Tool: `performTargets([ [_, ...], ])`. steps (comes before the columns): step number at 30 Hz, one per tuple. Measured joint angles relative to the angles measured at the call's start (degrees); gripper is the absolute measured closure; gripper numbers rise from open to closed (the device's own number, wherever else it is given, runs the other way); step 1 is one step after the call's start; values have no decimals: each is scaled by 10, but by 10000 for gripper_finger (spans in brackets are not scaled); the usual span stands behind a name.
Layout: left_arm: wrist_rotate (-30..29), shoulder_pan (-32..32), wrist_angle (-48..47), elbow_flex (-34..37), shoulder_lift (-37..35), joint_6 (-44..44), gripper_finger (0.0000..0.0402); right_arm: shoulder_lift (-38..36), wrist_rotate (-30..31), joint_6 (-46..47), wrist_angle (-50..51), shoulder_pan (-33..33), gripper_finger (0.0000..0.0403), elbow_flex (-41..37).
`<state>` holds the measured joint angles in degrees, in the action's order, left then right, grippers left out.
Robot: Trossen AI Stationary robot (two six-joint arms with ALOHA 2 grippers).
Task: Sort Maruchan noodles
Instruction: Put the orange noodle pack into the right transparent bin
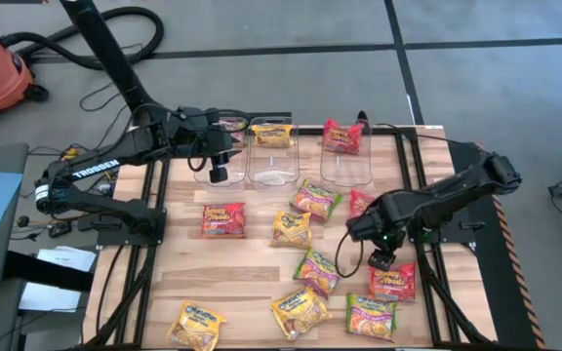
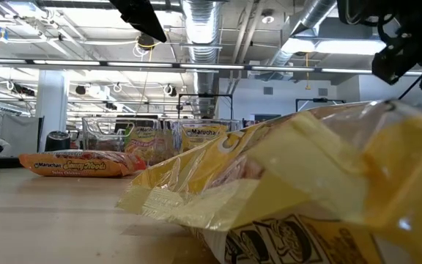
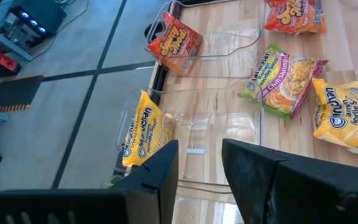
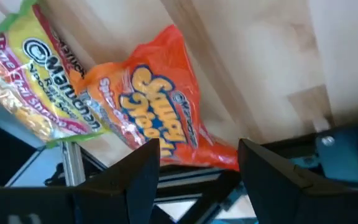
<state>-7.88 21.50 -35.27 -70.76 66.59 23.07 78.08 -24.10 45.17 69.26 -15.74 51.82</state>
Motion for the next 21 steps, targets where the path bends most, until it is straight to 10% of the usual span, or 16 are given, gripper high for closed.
performTargets([
  [21,0,0,0,0,0,-4,288,0,-36,44,-196,-18,163,-125],
])
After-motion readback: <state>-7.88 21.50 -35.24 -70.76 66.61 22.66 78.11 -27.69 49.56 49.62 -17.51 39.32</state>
